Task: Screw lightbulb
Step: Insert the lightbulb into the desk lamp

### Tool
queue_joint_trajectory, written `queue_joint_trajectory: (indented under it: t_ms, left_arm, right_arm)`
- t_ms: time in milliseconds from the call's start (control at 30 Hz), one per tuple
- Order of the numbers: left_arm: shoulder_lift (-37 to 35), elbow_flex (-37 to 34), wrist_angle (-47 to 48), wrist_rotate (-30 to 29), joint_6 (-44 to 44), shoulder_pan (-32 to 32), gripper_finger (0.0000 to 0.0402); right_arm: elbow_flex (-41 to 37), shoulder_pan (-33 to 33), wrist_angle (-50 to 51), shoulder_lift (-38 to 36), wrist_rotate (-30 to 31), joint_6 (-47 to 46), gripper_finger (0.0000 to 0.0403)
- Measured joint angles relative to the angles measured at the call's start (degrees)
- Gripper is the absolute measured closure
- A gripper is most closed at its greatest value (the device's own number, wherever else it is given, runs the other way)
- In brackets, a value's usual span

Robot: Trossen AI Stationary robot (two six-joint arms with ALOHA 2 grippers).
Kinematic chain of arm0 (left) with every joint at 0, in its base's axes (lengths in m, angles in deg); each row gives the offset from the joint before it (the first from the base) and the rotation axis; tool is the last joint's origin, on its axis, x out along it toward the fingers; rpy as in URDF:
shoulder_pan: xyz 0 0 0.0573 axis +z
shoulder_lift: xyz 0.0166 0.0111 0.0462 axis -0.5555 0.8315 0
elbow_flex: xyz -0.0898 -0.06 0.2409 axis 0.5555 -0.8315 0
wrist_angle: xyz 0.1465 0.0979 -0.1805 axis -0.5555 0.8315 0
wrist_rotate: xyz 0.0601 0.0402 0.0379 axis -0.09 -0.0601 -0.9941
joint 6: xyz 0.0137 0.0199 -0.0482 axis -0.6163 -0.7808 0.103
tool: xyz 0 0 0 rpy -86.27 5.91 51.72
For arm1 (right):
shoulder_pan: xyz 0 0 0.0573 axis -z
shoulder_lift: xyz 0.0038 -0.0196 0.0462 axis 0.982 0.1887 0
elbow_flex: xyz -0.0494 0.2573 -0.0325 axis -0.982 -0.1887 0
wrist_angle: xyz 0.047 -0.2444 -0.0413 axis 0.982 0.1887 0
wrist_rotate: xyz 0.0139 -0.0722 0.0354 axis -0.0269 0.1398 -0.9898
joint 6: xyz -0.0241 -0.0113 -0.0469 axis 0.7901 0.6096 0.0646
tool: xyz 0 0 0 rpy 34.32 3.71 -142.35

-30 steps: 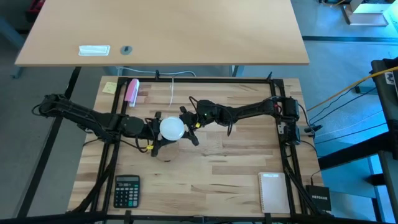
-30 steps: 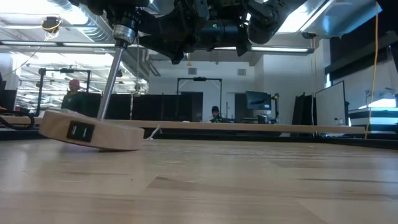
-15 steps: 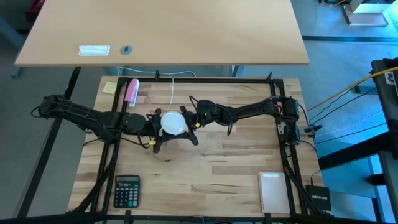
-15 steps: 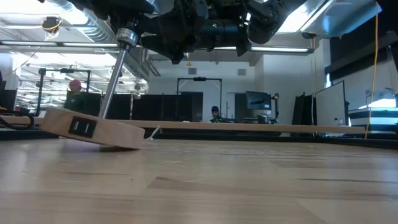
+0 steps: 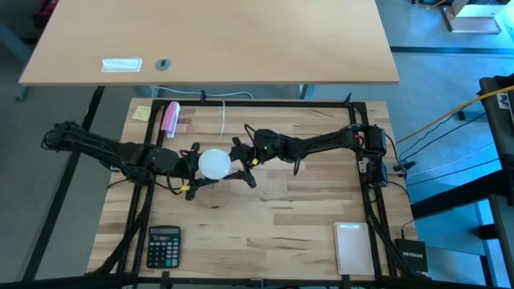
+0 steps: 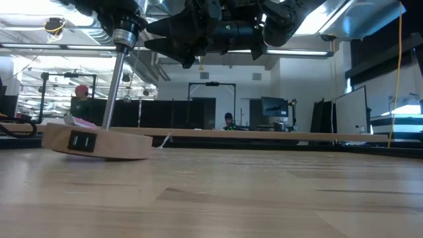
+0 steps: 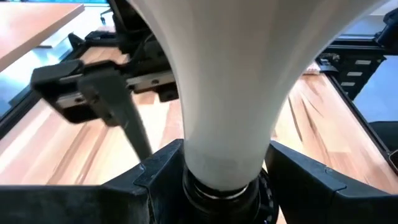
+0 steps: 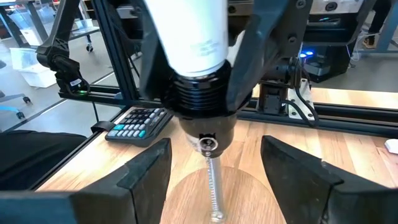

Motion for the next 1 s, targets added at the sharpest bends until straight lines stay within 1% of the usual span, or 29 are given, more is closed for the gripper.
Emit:
queue_joint_trajectory:
  t_ms: [400,1000]
  left_arm:
    - [-3.61,0.13,6.73,-0.32,1.29,0.0,0.0189]
    - [-13.55,0.04,16.67,-0.1,4.12,0.0,0.0189]
  right_arm:
    - [-0.04,-0.01,0.04,0.0,-0.04,0.0,0.0155]
    - [-0.07,-0.01,-0.26,0.04,-0.07,0.0,0.0155]
